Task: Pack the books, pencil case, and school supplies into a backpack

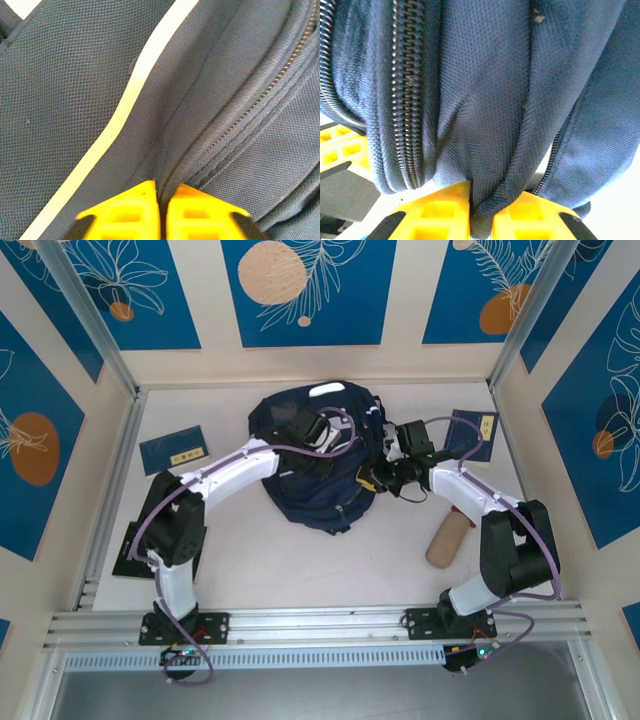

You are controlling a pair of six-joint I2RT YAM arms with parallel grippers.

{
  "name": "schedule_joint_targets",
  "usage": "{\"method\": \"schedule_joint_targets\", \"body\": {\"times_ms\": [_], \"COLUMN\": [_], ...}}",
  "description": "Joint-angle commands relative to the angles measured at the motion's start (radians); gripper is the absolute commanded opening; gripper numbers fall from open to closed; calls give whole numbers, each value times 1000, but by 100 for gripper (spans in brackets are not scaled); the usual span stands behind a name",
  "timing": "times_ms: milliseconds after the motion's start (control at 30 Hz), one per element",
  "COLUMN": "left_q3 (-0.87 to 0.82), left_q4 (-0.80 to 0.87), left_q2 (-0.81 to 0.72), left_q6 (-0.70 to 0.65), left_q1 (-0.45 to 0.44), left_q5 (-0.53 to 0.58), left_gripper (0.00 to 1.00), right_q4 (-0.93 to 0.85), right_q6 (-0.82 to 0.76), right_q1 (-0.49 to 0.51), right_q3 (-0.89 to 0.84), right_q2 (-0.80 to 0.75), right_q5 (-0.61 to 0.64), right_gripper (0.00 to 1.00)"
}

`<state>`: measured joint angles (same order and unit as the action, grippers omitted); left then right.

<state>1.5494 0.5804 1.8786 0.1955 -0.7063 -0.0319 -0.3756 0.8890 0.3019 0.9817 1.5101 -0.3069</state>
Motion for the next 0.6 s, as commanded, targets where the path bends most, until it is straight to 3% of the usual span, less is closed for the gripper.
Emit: {"method": "schedule_joint_targets", "body": {"times_ms": [0, 100, 200, 400, 567], "left_q3": [-9, -56, -151, -407, -499], "left_q4": [46, 99, 122, -4, -84], "left_q2": [-115, -190, -291, -458, -493], "left_q6": [109, 209, 315, 452, 525], "left_q1": [12, 13, 13, -12, -89], "left_q5": [26, 84, 103, -82, -80], "left_gripper": [27, 44, 55, 58, 55], "right_q4": [-13, -11, -7, 0, 7], "right_q6": [-3, 7, 17, 36, 50], "right_q1": [29, 56, 87, 133, 153], "right_q3": [35, 57, 91, 146, 165], "right_q2": [-4, -2, 13, 52, 63], "right_q5": [-44, -57, -61, -77, -80], "right_gripper": [11, 10, 9, 8, 8]}}
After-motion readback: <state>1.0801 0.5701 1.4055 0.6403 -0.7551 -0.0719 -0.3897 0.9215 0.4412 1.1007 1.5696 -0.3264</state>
